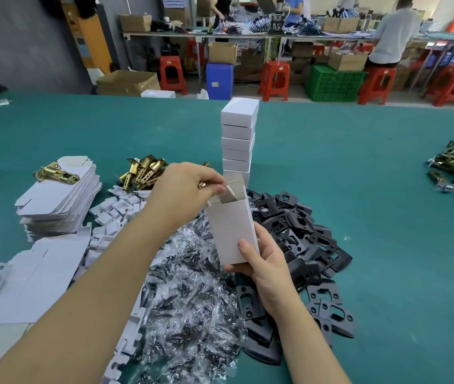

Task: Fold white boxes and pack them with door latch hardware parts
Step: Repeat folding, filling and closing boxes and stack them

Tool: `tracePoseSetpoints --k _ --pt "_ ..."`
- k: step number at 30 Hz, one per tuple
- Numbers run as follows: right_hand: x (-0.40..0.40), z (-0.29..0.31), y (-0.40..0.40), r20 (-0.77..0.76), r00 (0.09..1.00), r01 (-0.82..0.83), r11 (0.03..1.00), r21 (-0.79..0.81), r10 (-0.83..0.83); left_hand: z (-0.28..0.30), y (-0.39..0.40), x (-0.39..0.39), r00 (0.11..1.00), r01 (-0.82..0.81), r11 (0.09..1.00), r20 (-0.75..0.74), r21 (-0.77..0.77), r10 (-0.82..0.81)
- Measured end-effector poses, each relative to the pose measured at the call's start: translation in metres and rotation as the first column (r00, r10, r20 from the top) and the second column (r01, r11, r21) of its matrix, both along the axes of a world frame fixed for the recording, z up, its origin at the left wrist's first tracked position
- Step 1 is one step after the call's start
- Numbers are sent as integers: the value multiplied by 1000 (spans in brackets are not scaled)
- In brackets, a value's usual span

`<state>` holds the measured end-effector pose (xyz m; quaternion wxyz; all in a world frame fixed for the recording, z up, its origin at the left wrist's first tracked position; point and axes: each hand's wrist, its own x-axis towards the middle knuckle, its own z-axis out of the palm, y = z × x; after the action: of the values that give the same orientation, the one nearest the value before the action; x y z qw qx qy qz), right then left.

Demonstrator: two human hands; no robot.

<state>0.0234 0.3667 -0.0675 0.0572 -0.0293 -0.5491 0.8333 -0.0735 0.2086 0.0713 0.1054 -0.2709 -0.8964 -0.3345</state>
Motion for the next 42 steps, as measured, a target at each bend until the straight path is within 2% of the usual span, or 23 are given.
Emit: tracePoseSetpoints --k 5,11,19,26,28,36,42 --pt "1 2 0 4 1000 -5 1000 3 5 9 2 -4 1000 -19 997 2 -68 19" --pt "2 5 -2 3 1000 -14 1000 7 14 8 8 -6 987 72 993 148 -94 -57" --pt "3 6 -3 7 1000 -10 997 70 10 3 4 -10 972 132 980 214 -149 -98" --pt "5 8 -4 -15 1000 4 992 126 -2 -3 -8 -16 954 123 958 298 -259 -41" --pt "5 8 -4 -10 1000 11 992 129 -10 -4 -9 -17 950 119 961 312 -250 -37" --pt "6 8 -4 -4 1000 6 994 108 -5 2 -4 -16 947 138 954 318 -267 -48" --pt "4 9 -4 3 1000 10 999 47 -10 6 4 -13 979 44 958 203 -282 14"
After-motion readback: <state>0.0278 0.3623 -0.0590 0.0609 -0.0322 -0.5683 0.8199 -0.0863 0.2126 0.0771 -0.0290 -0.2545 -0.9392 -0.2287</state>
